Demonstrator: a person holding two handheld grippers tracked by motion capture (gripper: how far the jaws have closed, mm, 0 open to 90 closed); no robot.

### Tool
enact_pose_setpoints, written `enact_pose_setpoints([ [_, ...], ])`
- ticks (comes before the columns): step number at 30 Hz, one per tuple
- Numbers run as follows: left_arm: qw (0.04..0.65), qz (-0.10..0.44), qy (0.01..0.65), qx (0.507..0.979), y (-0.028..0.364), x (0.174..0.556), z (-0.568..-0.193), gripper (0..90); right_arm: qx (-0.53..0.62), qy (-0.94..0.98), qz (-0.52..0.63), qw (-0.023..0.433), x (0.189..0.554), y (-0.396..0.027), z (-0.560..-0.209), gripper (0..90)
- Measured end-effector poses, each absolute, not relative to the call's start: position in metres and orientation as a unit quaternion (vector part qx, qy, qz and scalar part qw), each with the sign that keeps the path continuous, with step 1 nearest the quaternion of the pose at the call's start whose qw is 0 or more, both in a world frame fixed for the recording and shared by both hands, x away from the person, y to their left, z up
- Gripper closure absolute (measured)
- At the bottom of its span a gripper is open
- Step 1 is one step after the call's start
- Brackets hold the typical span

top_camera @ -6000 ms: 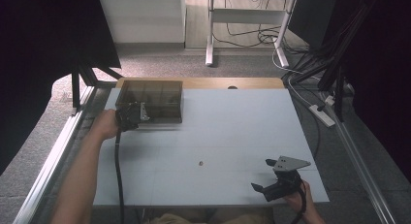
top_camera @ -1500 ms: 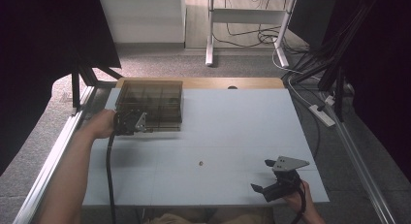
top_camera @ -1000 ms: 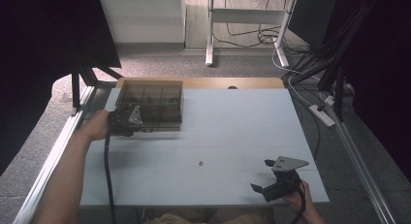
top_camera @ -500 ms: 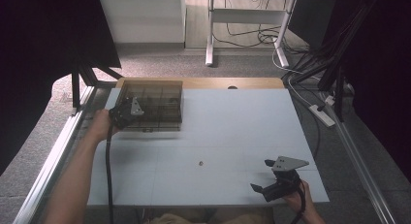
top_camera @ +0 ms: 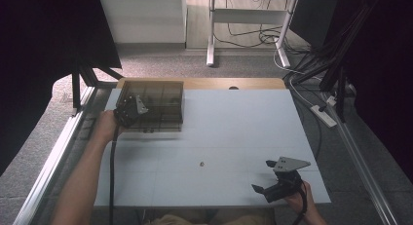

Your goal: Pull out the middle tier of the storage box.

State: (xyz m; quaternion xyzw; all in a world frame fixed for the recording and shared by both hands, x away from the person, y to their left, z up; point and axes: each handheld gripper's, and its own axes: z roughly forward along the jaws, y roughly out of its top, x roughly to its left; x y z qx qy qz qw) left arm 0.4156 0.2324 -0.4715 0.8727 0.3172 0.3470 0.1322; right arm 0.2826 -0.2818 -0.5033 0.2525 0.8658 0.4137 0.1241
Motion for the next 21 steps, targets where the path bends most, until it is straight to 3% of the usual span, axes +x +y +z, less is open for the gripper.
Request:
enact_pose_setpoints([
  [12,0.149,0.344,0.35,0.858,0.231,0.416,-0.474,89.1,0.253,0.866,0.412,0.123,0.283,-0.281,-0.504,0.0],
  [21,0.173,0.321,0.377,0.852,0.226,0.406,-0.468,52.8,0.252,0.866,0.413,0.125,0.282,-0.281,-0.503,0.0],
])
